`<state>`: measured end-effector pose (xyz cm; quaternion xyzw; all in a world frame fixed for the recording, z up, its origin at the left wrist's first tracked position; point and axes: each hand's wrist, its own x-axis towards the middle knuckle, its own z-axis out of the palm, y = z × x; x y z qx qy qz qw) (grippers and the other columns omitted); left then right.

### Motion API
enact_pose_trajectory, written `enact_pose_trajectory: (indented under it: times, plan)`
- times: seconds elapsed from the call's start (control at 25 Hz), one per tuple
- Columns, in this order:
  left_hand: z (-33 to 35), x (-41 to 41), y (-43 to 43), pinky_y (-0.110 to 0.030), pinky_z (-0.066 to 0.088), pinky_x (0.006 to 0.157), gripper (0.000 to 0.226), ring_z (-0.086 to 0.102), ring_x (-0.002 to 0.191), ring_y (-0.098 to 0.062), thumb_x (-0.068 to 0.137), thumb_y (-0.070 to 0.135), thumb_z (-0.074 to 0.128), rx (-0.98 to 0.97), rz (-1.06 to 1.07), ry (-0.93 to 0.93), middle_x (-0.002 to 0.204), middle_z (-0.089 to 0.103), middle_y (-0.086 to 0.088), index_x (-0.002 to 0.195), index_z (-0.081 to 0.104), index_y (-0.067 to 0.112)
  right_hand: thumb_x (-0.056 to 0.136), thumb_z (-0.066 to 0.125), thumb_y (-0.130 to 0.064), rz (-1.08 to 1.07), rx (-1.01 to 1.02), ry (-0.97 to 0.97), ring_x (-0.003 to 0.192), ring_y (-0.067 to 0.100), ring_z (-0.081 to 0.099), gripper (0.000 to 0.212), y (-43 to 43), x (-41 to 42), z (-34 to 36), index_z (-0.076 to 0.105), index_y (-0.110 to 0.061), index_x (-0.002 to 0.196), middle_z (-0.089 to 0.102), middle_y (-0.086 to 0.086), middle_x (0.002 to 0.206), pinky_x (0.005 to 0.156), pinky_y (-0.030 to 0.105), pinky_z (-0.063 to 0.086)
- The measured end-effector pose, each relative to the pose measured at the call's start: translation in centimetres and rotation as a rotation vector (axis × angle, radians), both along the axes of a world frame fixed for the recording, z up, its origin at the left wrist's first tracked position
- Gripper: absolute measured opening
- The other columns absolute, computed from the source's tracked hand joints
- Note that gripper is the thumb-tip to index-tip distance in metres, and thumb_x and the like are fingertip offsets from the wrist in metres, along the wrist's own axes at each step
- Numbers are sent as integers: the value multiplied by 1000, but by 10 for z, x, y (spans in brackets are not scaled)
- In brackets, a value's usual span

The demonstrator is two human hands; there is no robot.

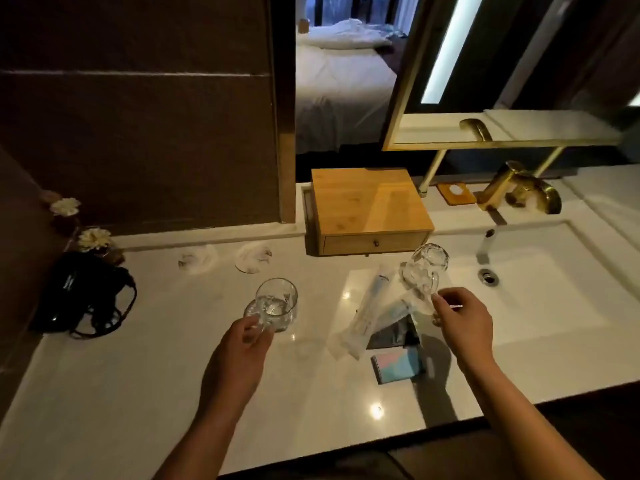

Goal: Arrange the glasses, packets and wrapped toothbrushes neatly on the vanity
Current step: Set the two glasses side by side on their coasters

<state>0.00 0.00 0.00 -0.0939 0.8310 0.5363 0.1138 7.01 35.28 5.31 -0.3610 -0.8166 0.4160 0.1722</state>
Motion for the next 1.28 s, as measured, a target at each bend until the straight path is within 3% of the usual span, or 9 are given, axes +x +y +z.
enact_pose_trajectory:
  times: [0.16, 0.32, 0.56, 0.72, 0.8, 0.92, 1.0, 1.08, 1.28]
  plan:
    - [7, -13, -6, -56, 61, 86, 33, 75, 89, -17, 67, 72, 63, 34, -73, -65, 93, 76, 12, 93, 67, 51, 88, 63, -42, -130, 38, -70, 82, 26, 70, 30, 4, -13, -2, 67, -18, 106, 70, 1, 97, 79, 46, 59]
    - [17, -14, 0, -53, 61, 85, 34, 76, 79, -19, 66, 70, 60, 17, -49, -90, 77, 77, 12, 88, 70, 45, 89, 64, -41, -126, 25, -82, 81, 24, 68, 25, 14, -27, -7, 69, -18, 98, 70, -2, 91, 76, 43, 58]
    - [20, -6, 11, -54, 60, 89, 33, 77, 78, -18, 67, 65, 62, 43, 14, -122, 75, 78, 13, 83, 73, 39, 89, 66, -39, -85, 6, -60, 77, 20, 66, 23, 26, -37, -17, 70, -16, 92, 70, 0, 86, 72, 40, 56]
    - [20, 0, 15, -54, 59, 91, 4, 77, 80, -19, 86, 40, 72, 39, 29, -117, 76, 77, 15, 83, 74, 37, 91, 63, -33, -39, 41, -78, 70, 17, 62, 18, 30, -45, -19, 66, -17, 86, 67, -3, 81, 64, 33, 49]
    - [19, 1, 15, -55, 59, 90, 6, 75, 81, -21, 88, 34, 73, 14, 29, -112, 75, 77, 14, 83, 74, 38, 94, 59, -28, -33, 114, -89, 74, 20, 61, 18, 30, -46, -19, 66, -13, 89, 66, 1, 81, 67, 31, 42]
    - [19, 2, 15, -56, 59, 90, 3, 74, 82, -23, 85, 39, 73, 8, 25, -95, 75, 77, 13, 86, 74, 37, 95, 54, -26, -97, 59, 6, 72, 24, 69, 22, 33, -43, -16, 66, -15, 80, 70, 5, 74, 69, 39, 53]
    - [19, 0, 14, -57, 59, 89, 19, 74, 82, -25, 76, 51, 70, 6, 26, -99, 74, 77, 11, 86, 75, 36, 96, 54, -21, -146, -129, 96, 68, 24, 71, 24, 34, -42, -7, 67, -10, 79, 71, 9, 72, 74, 44, 58]
    - [19, -2, 15, -56, 60, 89, 25, 75, 80, -25, 71, 56, 66, 2, 26, -111, 73, 77, 9, 85, 75, 38, 96, 55, -11, -173, -485, 221, 64, 24, 72, 21, 24, -41, 11, 67, 2, 86, 70, 16, 75, 77, 42, 60]
    - [16, -4, 18, -50, 61, 85, 12, 76, 79, -16, 80, 52, 66, -15, 28, -98, 75, 77, 15, 83, 73, 43, 92, 53, 3, -117, -1280, 226, 61, 21, 67, 10, -35, -47, 27, 62, 8, 92, 65, 16, 74, 66, 29, 63]
